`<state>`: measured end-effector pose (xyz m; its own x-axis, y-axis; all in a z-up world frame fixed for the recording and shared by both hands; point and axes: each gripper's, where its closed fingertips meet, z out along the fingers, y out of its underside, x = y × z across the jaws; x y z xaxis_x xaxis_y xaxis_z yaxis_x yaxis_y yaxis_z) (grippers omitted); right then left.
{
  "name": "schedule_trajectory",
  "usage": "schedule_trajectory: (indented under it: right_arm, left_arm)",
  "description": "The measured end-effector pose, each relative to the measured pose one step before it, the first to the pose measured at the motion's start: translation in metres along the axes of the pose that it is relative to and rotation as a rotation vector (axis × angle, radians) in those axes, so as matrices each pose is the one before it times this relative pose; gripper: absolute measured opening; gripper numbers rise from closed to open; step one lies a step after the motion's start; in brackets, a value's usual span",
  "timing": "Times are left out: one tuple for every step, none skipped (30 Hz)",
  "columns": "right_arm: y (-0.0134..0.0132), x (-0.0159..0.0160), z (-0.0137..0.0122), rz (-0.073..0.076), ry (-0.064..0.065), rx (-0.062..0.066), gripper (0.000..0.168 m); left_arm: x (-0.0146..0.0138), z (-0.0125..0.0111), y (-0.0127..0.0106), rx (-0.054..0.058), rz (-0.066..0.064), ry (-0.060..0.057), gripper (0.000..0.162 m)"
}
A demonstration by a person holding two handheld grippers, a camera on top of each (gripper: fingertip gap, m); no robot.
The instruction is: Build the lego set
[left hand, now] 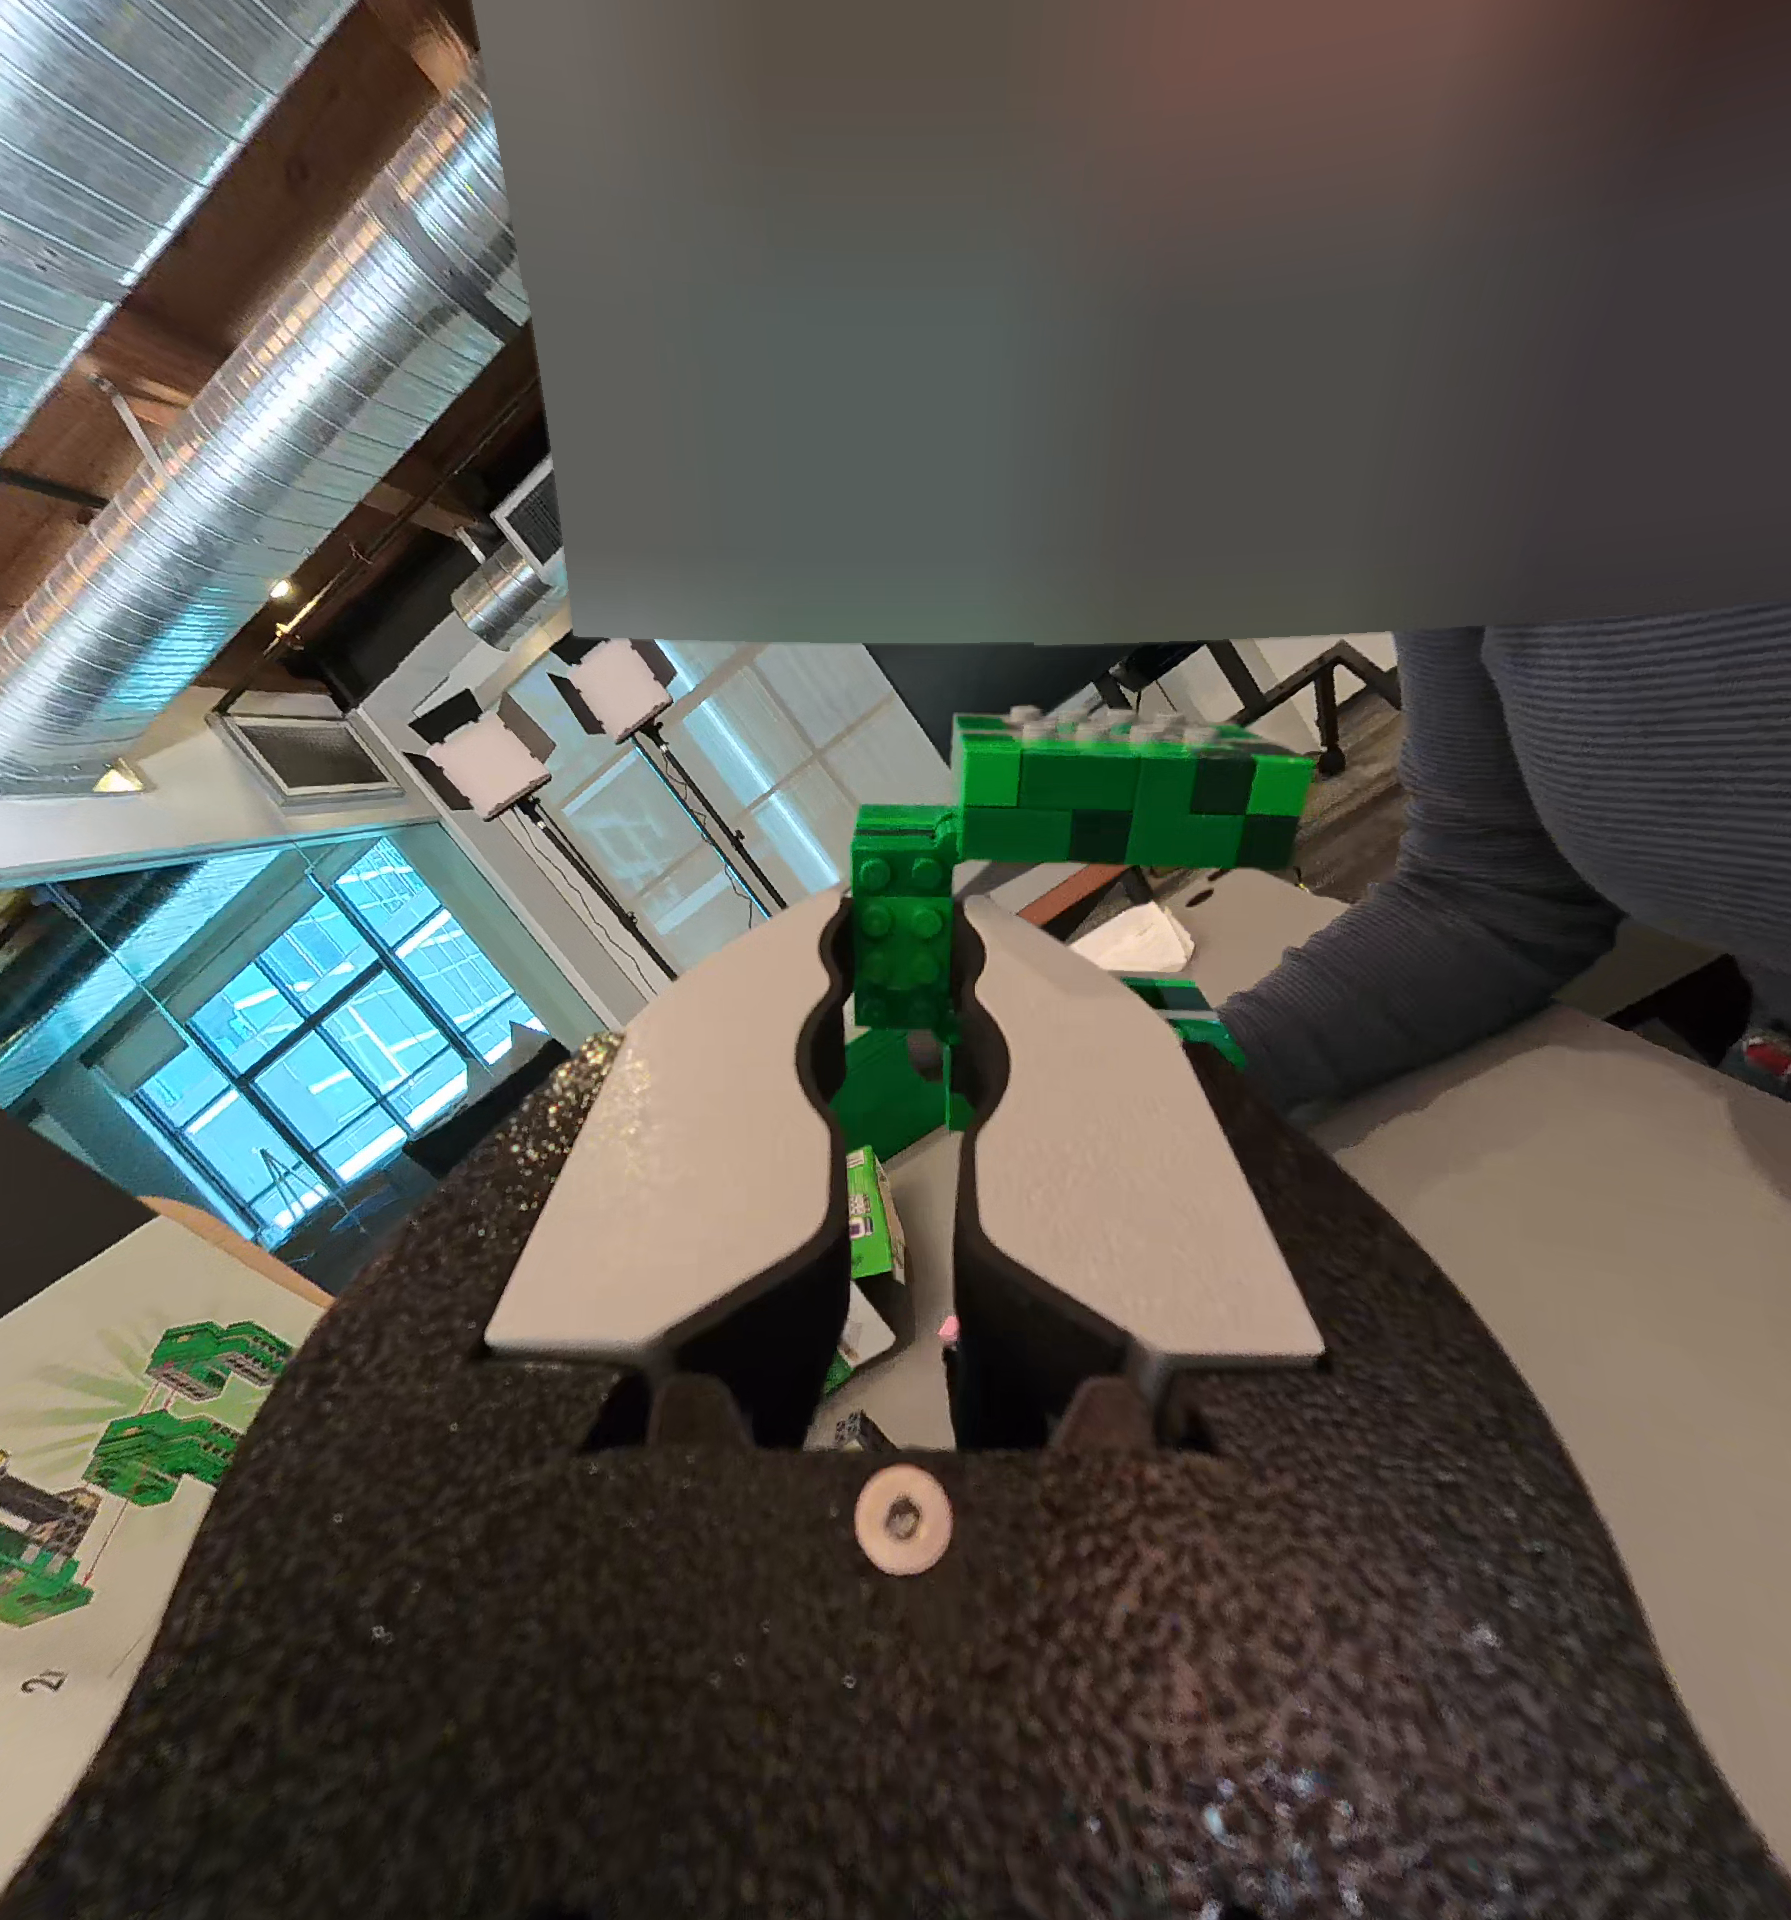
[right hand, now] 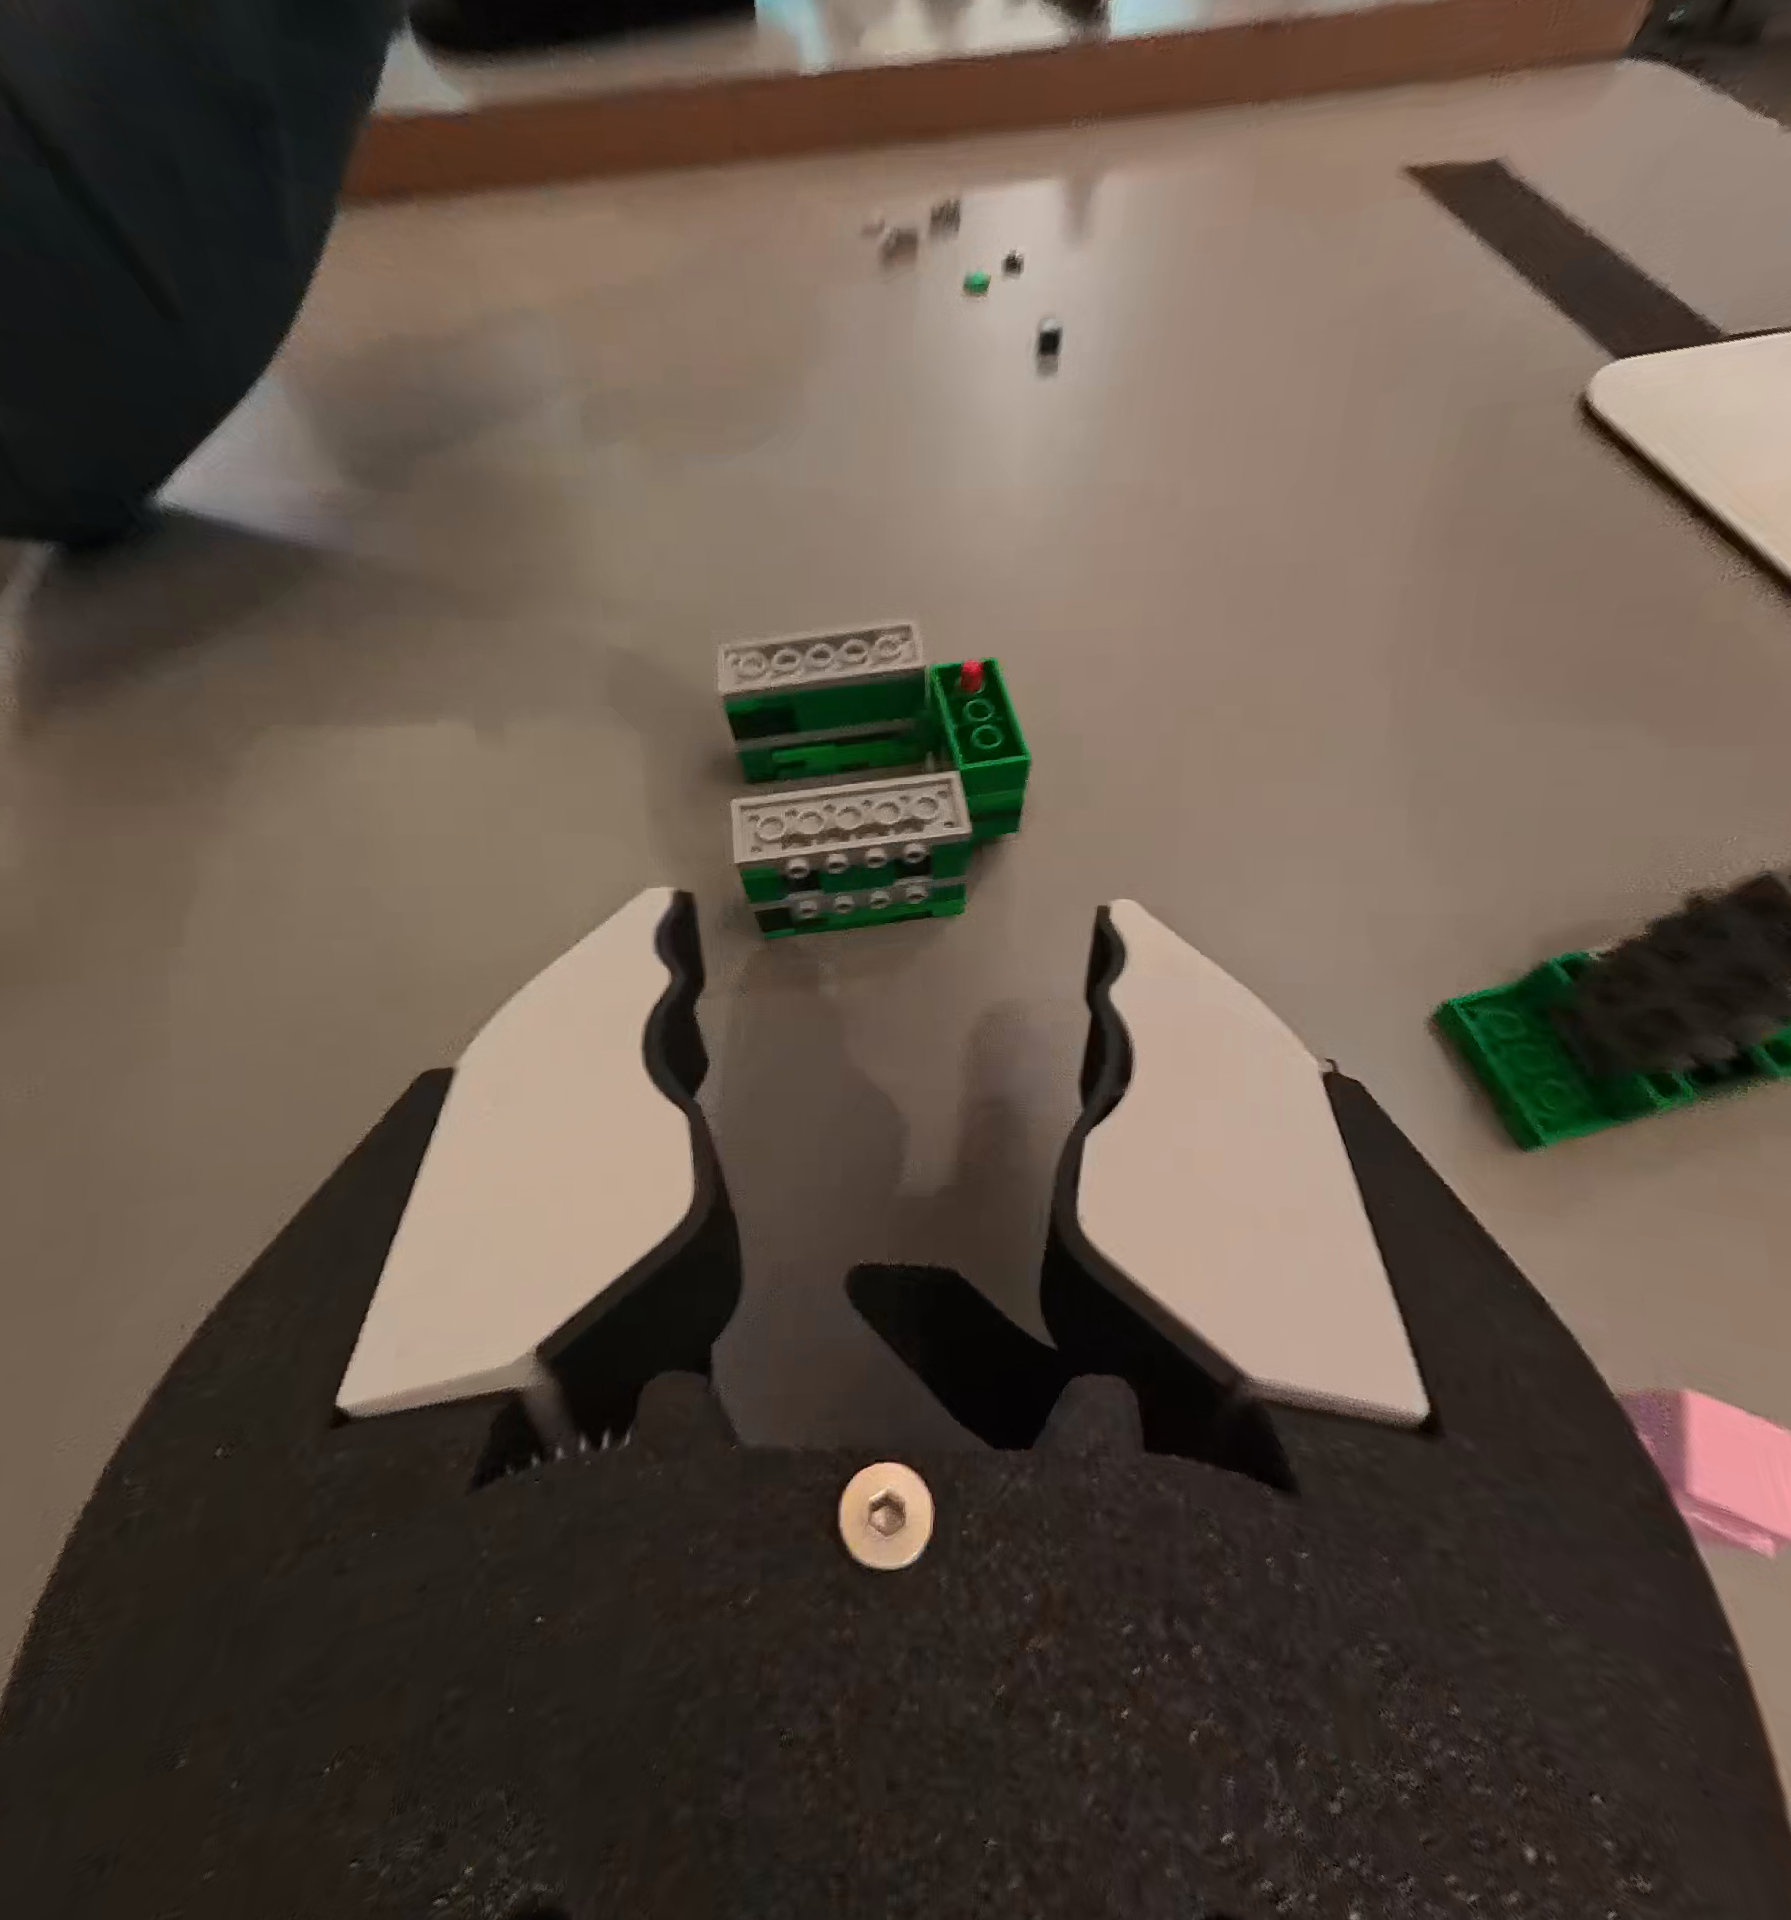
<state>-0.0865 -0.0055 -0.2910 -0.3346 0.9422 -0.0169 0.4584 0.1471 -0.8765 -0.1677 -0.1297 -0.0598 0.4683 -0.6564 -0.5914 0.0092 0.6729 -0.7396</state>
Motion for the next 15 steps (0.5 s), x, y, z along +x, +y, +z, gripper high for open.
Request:
schedule_trajectory:
  right_arm:
    - [0.00206, -0.00387, 0.00514, -0.0313, 0.0006, -0.0244, 0.075]
    - [0.00089, -0.00352, 0.00444, -0.0238, -0.0029, -0.0195, 0.075]
    - [-0.00012, -0.00318, 0.00323, -0.0138, -0.0084, -0.0132, 0.075]
    - [-0.00062, -0.00286, 0.00174, -0.0058, -0.0126, -0.0078, 0.073]
    - [-0.00069, -0.00163, 0.00012, -0.0022, -0.0089, -0.0043, 0.071]
    - [-0.00056, -0.00026, -0.00136, -0.0020, -0.0006, -0.0001, 0.068]
    - [-0.00044, 0.00038, -0.00232, -0.0022, 0.0032, 0.0045, 0.065]
    - [-0.00013, 0.00047, -0.00231, 0.0006, 0.0018, 0.0065, 0.062]
    - [0.00079, 0.00013, -0.00174, 0.0062, -0.0019, 0.0040, 0.062]
    - [0.00169, 0.00010, -0.00046, 0.0103, -0.0052, -0.0006, 0.061]
    - [0.00212, 0.00014, 0.00084, 0.0086, -0.0039, -0.0031, 0.061]
    - [0.00211, 0.00029, 0.00206, 0.0019, -0.0025, -0.0052, 0.062]
    - [0.00194, 0.00031, 0.00229, -0.0024, -0.0011, -0.0122, 0.063]
    - [0.00085, 0.00090, 0.00197, -0.0065, 0.0023, -0.0129, 0.064]
    - [-0.00080, 0.00046, 0.00148, -0.0101, -0.0017, -0.0040, 0.066]
  left_arm:
    - [-0.00028, -0.00136, -0.00135, 0.0083, -0.0024, -0.0006, 0.016]
    - [-0.00018, -0.00081, -0.00079, 0.0017, -0.0006, -0.0006, 0.016]
    - [-0.00019, -0.00043, -0.00004, -0.0034, 0.0016, -0.0018, 0.016]
    - [0.00004, -0.00018, 0.00013, -0.0064, 0.0021, -0.0012, 0.016]
    - [0.00032, 0.00024, 0.00013, -0.0064, 0.0019, 0.0004, 0.016]
    - [0.00013, 0.00018, -0.00012, -0.0051, 0.0019, 0.0001, 0.016]
    - [0.00014, 0.00010, -0.00038, -0.0036, 0.0025, -0.0005, 0.016]
    - [0.00002, -0.00009, -0.00022, -0.0037, 0.0020, -0.0010, 0.016]
    - [-0.00030, -0.00032, 0.00046, -0.0062, 0.0017, -0.0027, 0.016]
    - [-0.00040, -0.00021, 0.00083, -0.0081, 0.0017, -0.0032, 0.016]
    - [-0.00013, -0.00005, 0.00096, -0.0081, 0.0005, -0.0012, 0.016]
    - [0.00006, 0.00017, 0.00113, -0.0074, -0.0004, 0.0004, 0.016]
    - [-0.00008, 0.00033, 0.00097, -0.0062, -0.0003, 0.0004, 0.016]
    - [0.00024, 0.00048, 0.00087, -0.0050, -0.0007, 0.0019, 0.016]
    - [0.00034, 0.00059, 0.00080, -0.0040, -0.0015, 0.0027, 0.016]
